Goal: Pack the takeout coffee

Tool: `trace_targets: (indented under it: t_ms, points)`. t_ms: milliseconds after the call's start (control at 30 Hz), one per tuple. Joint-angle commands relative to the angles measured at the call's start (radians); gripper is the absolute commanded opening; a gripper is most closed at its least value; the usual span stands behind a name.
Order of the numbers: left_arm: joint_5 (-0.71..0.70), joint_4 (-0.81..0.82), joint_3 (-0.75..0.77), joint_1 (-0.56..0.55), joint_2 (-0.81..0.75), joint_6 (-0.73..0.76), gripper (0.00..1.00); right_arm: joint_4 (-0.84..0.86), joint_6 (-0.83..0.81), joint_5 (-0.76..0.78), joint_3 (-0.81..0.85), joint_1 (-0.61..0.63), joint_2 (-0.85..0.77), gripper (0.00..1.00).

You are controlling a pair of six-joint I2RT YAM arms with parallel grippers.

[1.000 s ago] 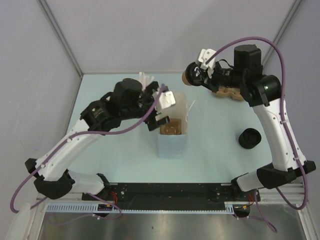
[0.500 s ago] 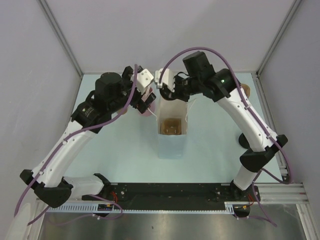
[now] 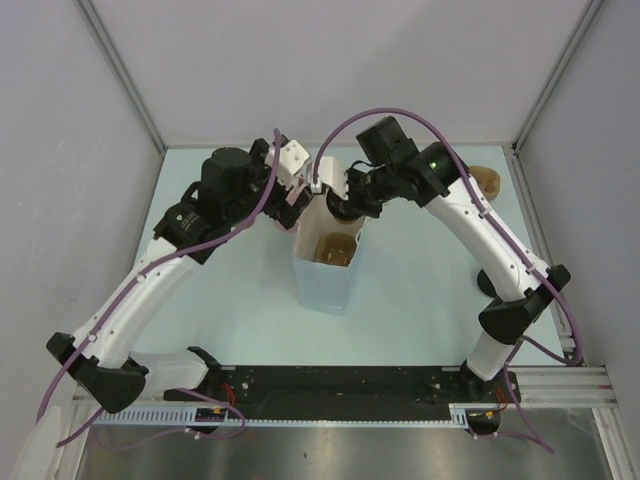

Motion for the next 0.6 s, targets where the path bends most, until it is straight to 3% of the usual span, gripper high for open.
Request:
trace_targets:
  t_ms: [0,267,400,567]
  points:
    - [-0.011,0.053,0.001,0.010,-0.013,-0.035,0.99,0.015,0.036,0.020,-0.040,0.046,-0.092,0.00]
    - [-0.003,0.054,0.006,0.010,0.004,-0.051,0.99,0.161,0.087,0.049,-0.139,0.053,-0.128,0.00]
    - [-0.023,0.060,0.007,0.010,0.014,-0.061,0.99,0.143,0.114,0.034,-0.072,0.039,-0.054,0.00]
    - [-0.043,0.054,0.027,0.010,0.032,-0.061,0.97,0.024,0.142,0.010,0.126,0.025,0.085,0.00]
